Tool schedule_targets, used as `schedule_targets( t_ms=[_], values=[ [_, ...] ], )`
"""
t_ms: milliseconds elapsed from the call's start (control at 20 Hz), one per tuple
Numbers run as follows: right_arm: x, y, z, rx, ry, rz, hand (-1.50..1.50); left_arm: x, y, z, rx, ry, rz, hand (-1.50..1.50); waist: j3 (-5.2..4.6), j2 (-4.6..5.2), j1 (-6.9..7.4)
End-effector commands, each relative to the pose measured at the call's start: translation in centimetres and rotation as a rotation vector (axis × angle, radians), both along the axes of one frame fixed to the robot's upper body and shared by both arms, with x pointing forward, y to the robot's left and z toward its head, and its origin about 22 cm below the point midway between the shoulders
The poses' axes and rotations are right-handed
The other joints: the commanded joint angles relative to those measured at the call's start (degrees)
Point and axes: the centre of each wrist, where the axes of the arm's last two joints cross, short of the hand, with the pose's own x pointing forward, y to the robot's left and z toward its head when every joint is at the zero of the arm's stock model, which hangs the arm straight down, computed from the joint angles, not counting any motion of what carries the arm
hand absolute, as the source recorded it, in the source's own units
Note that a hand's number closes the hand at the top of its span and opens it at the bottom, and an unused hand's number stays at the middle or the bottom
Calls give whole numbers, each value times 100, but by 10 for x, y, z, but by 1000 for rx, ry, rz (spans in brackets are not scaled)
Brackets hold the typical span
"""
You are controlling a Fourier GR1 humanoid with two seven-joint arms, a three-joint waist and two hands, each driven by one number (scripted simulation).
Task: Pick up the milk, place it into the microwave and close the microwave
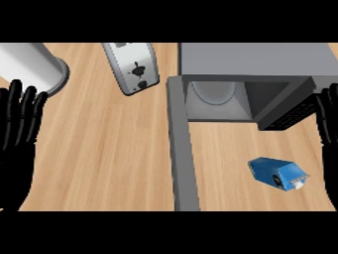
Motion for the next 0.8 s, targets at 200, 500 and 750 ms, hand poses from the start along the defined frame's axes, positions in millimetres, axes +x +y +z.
schedule_targets(
  t_ms=[200, 500, 750],
  values=[
    [-13, -19, 10, 157, -167, -657, -150, -9, 21, -1, 62, 34, 117, -150, 89, -111, -137],
    [-10, 50, 19, 380, -188, -638, -150, -28, 28, -17, -103, 157, 87, -150, 86, -75, 84],
    [2, 83, 34, 386, -194, -631, -150, -35, 21, 7, -105, 141, 88, -150, 90, -65, 1]
  ],
)
